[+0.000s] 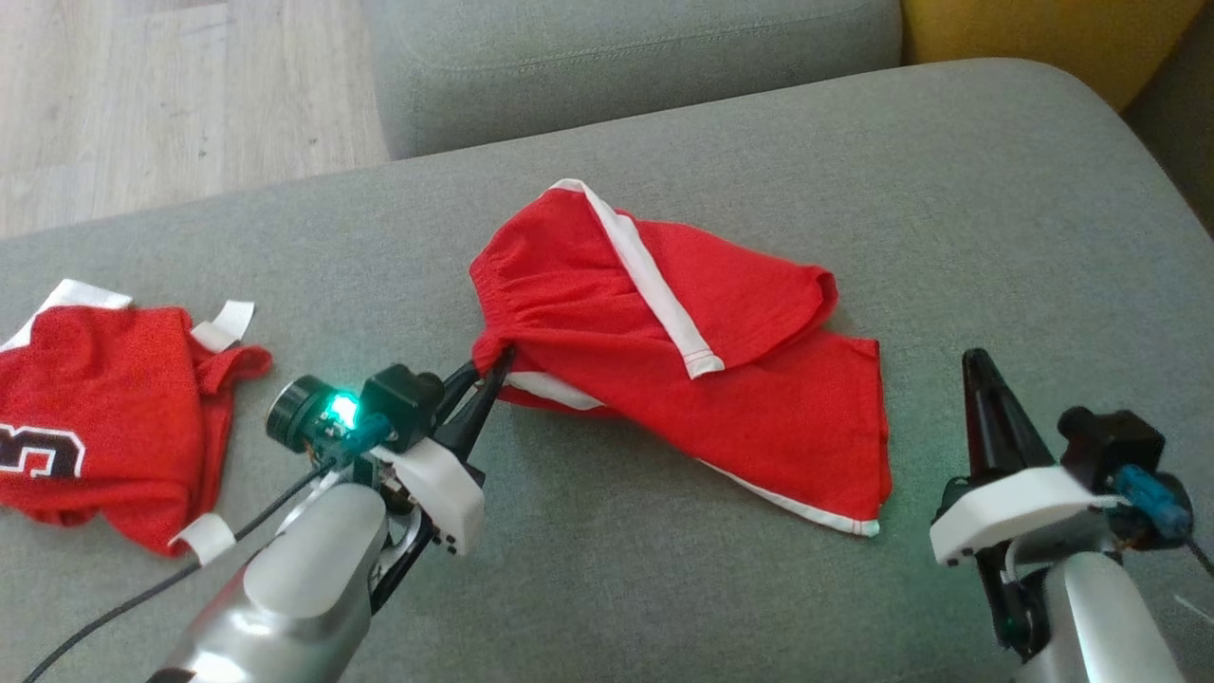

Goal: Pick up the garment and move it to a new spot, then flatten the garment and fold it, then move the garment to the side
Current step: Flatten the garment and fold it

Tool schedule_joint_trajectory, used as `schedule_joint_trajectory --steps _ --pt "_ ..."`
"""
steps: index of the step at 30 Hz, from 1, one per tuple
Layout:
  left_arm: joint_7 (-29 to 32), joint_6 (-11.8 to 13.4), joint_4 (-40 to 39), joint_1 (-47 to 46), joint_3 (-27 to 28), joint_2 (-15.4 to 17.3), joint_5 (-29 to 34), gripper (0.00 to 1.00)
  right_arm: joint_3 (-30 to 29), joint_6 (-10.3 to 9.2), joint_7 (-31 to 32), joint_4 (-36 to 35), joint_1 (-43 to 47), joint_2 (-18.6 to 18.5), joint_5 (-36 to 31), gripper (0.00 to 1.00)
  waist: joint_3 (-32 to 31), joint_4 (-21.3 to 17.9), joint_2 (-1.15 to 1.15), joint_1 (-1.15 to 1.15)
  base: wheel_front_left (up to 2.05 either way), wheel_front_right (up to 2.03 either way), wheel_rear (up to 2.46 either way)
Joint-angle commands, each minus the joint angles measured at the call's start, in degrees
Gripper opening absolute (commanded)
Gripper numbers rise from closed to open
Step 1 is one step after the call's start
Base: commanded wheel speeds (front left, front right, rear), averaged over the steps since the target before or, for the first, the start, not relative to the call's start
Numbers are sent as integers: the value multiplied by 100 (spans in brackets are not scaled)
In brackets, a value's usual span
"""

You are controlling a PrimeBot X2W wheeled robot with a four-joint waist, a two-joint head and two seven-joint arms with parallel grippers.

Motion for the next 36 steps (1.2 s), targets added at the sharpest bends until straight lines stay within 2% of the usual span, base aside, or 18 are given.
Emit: schedule_joint_trajectory --steps 1,6,7,8,9,10,11,12,13,14,16,21,26,29,32,36 --pt "2 10 -124 -156 178 184 -53 0 177 22 -105 -125 -116 -22 48 0 25 18 0 0 0 0 0" --pt "3 10 21 42 163 182 -171 0 272 22 -349 76 -116 -22 186 0 101 118 0 0 0 0 0" --pt "-7 12 57 72 158 173 -185 15 287 22 -390 121 -123 -22 200 0 116 143 0 0 0 0 0" --pt "-17 13 96 100 152 164 -198 42 303 22 -427 166 -131 -22 202 0 126 168 0 0 0 0 0" --pt "-33 14 137 126 155 150 -219 85 311 22 -462 207 -141 -22 213 0 134 195 0 0 0 0 0" --pt "-49 22 180 146 164 135 -242 100 318 22 -498 246 -151 -22 219 0 136 217 0 0 0 0 0" --pt "-70 34 218 158 171 121 -254 100 331 22 -535 280 -162 -22 221 3 136 237 0 0 0 0 0" --pt "-94 48 249 168 181 105 -266 100 359 22 -577 305 -174 -22 223 38 135 254 0 0 0 0 0" --pt "-126 70 270 176 204 86 -285 100 372 22 -628 322 -185 -22 221 85 133 269 0 0 0 0 0" --pt "-164 102 279 182 238 72 -301 100 375 22 -679 333 -196 -22 223 100 125 284 0 0 0 0 0" --pt "-203 140 273 187 282 67 -317 100 389 22 -726 338 -205 -22 233 100 114 301 0 0 0 0 0" --pt "-329 433 -57 252 637 83 -339 100 442 22 -878 257 -191 -22 229 100 46 393 0 0 0 0 0" --pt "-339 824 -1250 694 1430 102 -151 100 446 22 -922 142 -57 -22 157 100 -36 500 0 0 0 0 0" --pt "-340 968 -1864 1144 1869 31 39 100 463 22 -928 106 58 -22 143 100 -78 557 0 0 0 0 0" --pt "-340 988 -2258 1574 2230 -125 185 100 478 22 -930 57 172 -22 136 100 -109 616 0 0 0 0 0" --pt "-340 848 -2403 1956 2464 -315 387 100 497 22 -931 36 265 -22 111 100 -123 671 0 0 0 0 0"
